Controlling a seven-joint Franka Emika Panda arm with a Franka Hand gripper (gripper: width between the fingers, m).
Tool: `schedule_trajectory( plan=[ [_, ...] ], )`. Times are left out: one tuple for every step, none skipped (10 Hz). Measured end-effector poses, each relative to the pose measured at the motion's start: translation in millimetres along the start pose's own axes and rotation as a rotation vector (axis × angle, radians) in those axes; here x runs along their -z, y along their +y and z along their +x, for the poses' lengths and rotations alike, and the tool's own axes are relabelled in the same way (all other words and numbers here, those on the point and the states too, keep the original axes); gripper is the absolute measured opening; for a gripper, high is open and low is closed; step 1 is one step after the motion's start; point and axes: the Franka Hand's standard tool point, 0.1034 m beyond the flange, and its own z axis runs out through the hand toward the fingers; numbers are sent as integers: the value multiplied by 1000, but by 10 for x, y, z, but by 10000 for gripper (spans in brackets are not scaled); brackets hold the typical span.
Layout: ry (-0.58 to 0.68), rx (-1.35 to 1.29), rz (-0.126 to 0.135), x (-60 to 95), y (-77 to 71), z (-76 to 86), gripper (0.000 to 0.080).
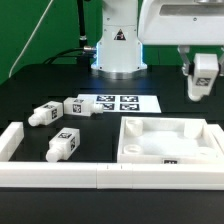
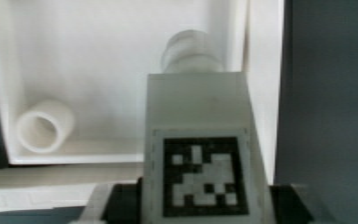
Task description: Assemble one leg
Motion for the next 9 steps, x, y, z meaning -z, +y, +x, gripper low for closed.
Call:
schedule_trajectory(
  plan=[
    [34, 21, 9, -81, 63, -10, 284],
    [156, 31, 21, -84, 78, 181, 284],
    [247, 38, 28, -120, 75, 224, 284],
    [301, 37, 35, -161, 55, 209, 284],
    [381, 31, 48, -142, 1, 219, 284],
    [399, 37, 47, -175, 7, 199, 284],
    [401, 31, 46, -183, 18, 200, 284],
    [401, 33, 46, -181, 17, 203, 284],
    [415, 38, 45, -197, 8, 210, 284]
  ],
)
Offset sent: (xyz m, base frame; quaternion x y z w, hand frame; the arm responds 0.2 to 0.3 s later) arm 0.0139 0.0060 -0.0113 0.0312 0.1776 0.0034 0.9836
